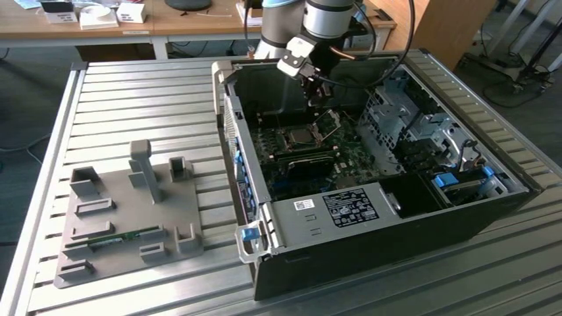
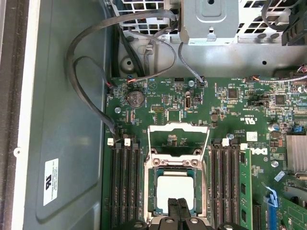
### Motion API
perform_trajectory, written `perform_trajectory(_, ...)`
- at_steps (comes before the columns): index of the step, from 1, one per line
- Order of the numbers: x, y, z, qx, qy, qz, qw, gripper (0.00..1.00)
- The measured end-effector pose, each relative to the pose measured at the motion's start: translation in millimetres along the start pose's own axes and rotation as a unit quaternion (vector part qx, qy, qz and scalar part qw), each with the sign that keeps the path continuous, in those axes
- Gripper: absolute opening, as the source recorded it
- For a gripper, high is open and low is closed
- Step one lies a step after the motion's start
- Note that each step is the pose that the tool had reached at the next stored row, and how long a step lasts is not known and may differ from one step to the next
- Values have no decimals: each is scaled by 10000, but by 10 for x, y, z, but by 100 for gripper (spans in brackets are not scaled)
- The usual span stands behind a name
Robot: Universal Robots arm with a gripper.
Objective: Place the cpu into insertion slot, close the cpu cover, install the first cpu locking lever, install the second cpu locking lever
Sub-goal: 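Close the cpu cover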
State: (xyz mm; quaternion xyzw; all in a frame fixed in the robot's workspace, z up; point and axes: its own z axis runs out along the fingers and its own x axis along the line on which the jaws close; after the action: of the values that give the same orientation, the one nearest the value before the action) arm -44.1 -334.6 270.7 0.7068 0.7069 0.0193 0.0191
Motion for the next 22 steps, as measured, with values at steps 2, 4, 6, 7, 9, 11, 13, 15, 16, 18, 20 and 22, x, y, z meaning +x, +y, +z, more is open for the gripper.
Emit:
perform_trajectory(2,0,2,-1,1,-1,-1,10000,11)
perform_trajectory(4,-1,7,-1,1,-1,-1,10000,11)
perform_trajectory(6,0,16,-1,1,-1,0,10000,11)
perform_trajectory(7,0,21,0,1,-1,0,10000,11)
perform_trajectory(9,0,28,0,1,-1,0,10000,11)
perform_trajectory(11,0,41,1,1,-1,0,10000,11)
perform_trajectory(13,0,62,2,2,-1,0,10000,11)
perform_trajectory(15,0,87,3,1,-1,0,10000,11)
perform_trajectory(16,0,98,4,2,-1,0,10000,11)
perform_trajectory(18,0,117,5,1,-1,0,10000,11)
perform_trajectory(20,0,129,6,1,-1,-1,10000,11)
perform_trajectory(22,0,135,6,2,-1,0,10000,11)
